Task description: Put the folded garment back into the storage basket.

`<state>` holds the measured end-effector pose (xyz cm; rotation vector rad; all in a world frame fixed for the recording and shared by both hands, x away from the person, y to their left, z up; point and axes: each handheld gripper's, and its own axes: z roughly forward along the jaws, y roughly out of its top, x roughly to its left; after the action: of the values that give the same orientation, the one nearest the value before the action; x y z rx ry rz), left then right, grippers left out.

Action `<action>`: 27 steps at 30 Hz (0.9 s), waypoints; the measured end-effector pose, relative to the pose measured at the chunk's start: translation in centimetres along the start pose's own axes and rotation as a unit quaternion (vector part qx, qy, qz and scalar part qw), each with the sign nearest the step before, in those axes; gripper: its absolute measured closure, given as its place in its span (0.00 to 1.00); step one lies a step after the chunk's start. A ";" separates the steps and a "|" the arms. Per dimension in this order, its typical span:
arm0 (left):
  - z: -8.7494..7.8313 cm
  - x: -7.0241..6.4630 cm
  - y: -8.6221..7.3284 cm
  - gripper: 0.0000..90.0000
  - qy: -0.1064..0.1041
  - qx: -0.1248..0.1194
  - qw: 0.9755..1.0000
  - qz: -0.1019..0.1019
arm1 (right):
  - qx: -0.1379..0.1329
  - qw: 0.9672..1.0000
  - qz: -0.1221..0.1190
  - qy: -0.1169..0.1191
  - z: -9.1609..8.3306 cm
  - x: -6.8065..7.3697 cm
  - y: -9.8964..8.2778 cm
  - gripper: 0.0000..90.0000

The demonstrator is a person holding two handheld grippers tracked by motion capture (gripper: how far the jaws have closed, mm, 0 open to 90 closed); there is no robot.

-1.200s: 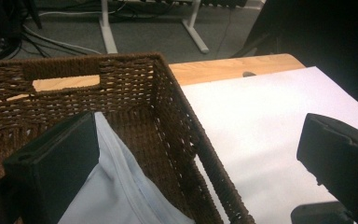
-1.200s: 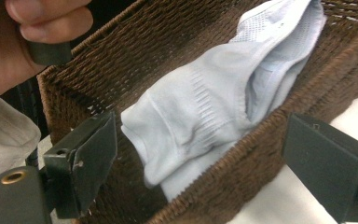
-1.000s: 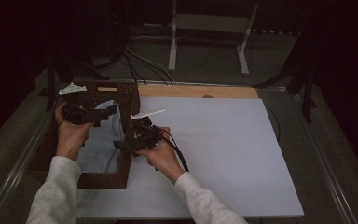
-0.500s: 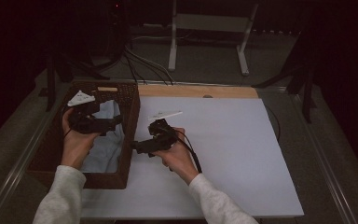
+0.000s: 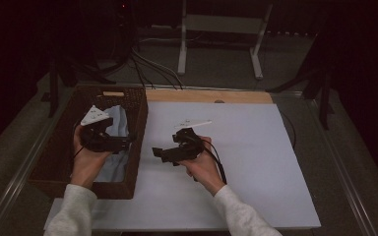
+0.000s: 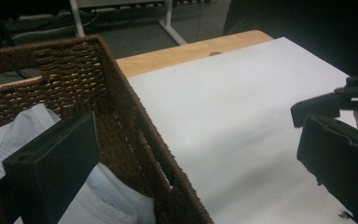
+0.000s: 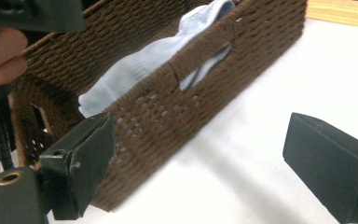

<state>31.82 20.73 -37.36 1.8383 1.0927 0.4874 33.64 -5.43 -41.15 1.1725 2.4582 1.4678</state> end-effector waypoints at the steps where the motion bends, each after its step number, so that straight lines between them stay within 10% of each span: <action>1: 0.0 -0.1 -0.1 0.00 0.000 0.000 1.000 0.002 | -0.001 1.000 -0.002 -0.003 -0.3 -0.3 -0.2 0.10; 27: -0.8 -2.5 -3.3 0.00 0.004 -0.013 0.999 0.032 | -0.033 0.999 0.004 -0.035 -4.7 -4.5 -3.6 0.09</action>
<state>28.39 19.66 -39.51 1.8547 1.0305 0.5434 32.87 -12.67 -42.77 1.2014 2.3453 1.4711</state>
